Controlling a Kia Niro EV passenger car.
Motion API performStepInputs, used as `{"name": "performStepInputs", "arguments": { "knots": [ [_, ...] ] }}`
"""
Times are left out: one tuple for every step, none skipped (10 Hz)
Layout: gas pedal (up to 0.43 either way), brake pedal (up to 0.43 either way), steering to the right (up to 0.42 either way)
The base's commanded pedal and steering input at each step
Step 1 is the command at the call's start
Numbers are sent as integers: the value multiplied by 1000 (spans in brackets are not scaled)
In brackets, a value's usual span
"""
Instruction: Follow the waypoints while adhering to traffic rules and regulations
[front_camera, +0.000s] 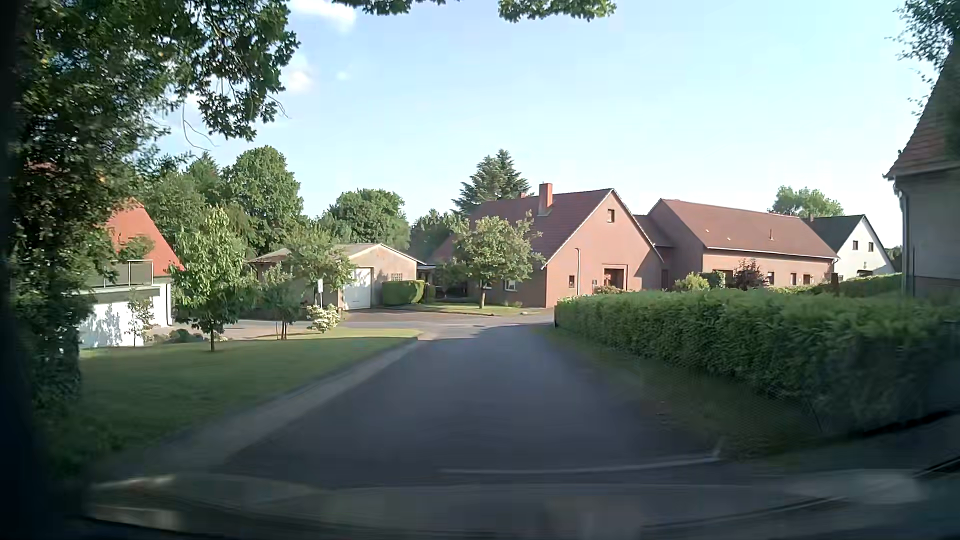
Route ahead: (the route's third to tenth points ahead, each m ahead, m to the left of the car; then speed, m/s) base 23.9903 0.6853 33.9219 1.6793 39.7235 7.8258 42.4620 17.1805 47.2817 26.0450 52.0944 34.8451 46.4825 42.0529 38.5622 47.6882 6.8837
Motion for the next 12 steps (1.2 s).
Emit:
{"name": "performStepInputs", "arguments": {
  "knots": [
    [0, 6, -14],
    [0, 6, -14],
    [0, 6, -14],
    [0, 6, -13],
    [0, 6, -11],
    [0, 6, -10],
    [0, 6, -8],
    [0, 6, -8],
    [0, 6, -6],
    [0, 6, -6],
    [0, 6, -6],
    [0, 6, -6]
  ]
}}
